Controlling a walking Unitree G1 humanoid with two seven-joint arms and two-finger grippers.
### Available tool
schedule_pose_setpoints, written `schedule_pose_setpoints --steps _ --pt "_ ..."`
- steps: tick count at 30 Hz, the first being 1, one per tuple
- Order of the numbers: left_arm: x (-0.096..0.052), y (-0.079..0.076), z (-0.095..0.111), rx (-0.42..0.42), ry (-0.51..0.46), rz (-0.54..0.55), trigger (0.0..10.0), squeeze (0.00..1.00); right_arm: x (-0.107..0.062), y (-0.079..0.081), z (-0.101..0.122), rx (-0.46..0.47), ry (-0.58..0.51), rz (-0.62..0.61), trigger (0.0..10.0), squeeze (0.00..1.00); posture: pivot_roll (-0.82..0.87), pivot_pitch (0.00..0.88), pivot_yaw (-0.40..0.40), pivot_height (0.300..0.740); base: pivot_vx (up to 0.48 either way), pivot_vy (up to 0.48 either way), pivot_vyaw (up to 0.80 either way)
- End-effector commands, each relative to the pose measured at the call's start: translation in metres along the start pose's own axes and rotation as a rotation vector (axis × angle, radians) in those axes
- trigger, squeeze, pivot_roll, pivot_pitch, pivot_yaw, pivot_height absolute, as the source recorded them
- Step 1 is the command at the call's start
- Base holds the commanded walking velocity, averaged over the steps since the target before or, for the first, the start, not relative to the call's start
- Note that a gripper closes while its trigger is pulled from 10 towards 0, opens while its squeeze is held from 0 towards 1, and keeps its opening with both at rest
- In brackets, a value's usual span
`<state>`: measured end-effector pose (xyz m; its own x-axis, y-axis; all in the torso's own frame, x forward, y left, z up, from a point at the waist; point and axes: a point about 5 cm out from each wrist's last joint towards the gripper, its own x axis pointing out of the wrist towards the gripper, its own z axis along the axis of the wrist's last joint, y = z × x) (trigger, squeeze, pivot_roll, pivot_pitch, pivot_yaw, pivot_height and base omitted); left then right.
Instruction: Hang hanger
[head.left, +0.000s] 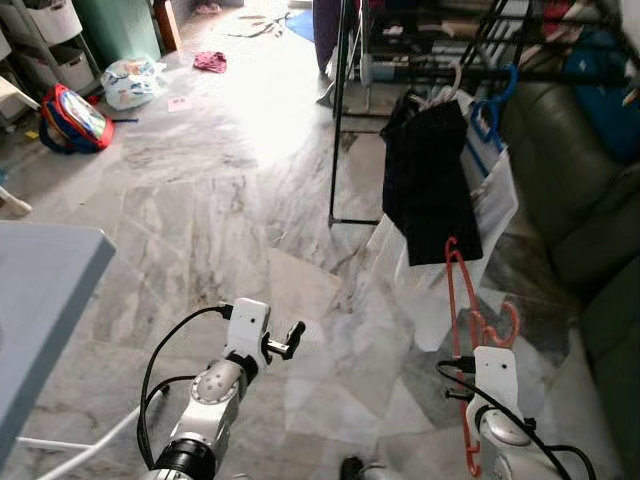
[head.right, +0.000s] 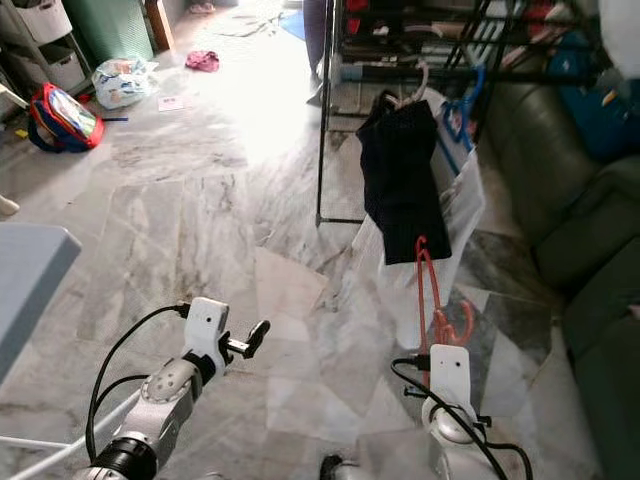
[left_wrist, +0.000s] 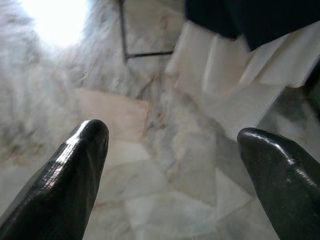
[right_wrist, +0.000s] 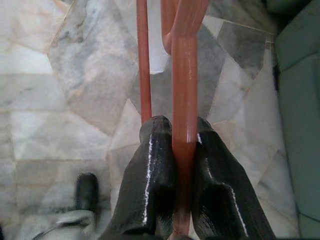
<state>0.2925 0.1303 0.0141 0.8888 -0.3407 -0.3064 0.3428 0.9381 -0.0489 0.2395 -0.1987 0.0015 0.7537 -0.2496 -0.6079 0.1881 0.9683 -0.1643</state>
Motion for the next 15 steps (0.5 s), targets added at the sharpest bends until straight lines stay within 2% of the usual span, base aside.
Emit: schedule_pose_setpoints --steps 1,15 --pt "0.0005 -0.0033 -0.0017 0.002 0.002 0.001 10.0 0.00 -0.0011 -0.0059 0.0016 -0.015 -0.004 -0.012 10.0 0.00 -0.08 0.155 0.003 0.740 0.000 -0.322 0.00" --pt "0.0029 -0.0052 -0.0006 0.006 0.002 -0.002 10.0 0.00 -0.0032 -0.0110 0.0087 -0.061 -0.043 -0.038 10.0 0.00 -0.10 0.155 0.003 0.740 0.000 -0.322 0.00"
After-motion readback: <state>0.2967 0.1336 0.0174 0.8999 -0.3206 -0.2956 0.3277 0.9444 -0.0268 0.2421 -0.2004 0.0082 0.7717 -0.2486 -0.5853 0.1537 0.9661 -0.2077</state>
